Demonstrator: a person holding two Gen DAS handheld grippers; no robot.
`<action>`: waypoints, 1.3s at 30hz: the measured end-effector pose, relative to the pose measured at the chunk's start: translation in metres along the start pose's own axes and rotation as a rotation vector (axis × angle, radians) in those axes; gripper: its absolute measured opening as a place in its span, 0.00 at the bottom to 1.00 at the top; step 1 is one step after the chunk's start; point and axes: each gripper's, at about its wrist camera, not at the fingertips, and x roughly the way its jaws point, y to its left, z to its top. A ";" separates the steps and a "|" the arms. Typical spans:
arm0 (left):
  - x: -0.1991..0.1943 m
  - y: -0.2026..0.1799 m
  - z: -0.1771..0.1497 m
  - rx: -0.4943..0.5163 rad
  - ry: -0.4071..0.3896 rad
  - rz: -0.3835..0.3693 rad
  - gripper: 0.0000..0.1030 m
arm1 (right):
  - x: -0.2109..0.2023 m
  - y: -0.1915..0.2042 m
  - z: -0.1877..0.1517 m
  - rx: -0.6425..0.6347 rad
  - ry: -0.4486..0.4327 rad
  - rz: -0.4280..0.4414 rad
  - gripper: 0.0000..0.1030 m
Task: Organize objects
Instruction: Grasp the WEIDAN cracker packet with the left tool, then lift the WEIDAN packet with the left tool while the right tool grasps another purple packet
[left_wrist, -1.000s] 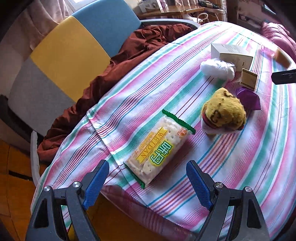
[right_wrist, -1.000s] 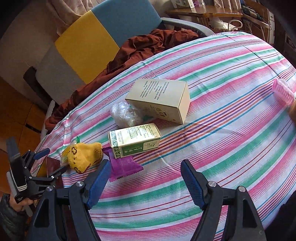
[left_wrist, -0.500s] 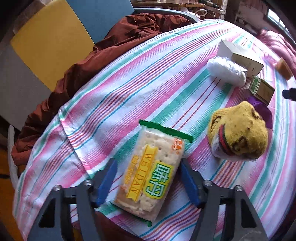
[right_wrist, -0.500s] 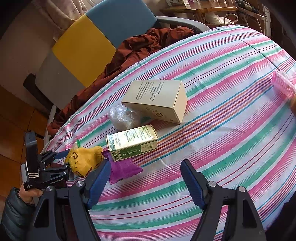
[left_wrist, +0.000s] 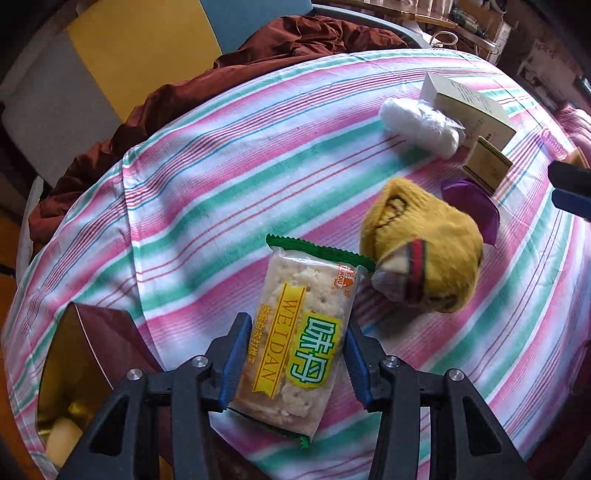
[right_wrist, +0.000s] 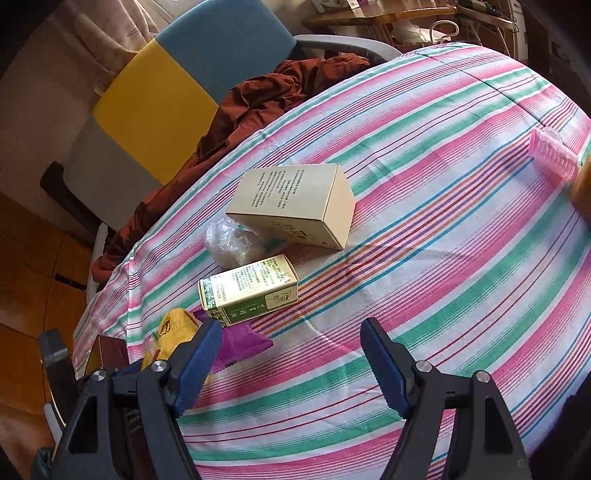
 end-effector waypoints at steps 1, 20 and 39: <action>-0.002 -0.006 -0.004 -0.011 0.001 0.008 0.48 | 0.000 -0.002 0.000 0.011 0.001 0.002 0.76; -0.043 -0.099 -0.124 -0.077 -0.278 0.004 0.47 | 0.004 -0.010 -0.002 0.062 0.024 0.005 0.76; -0.031 -0.090 -0.127 -0.057 -0.407 -0.050 0.48 | 0.045 0.026 -0.006 -0.027 0.128 0.111 0.69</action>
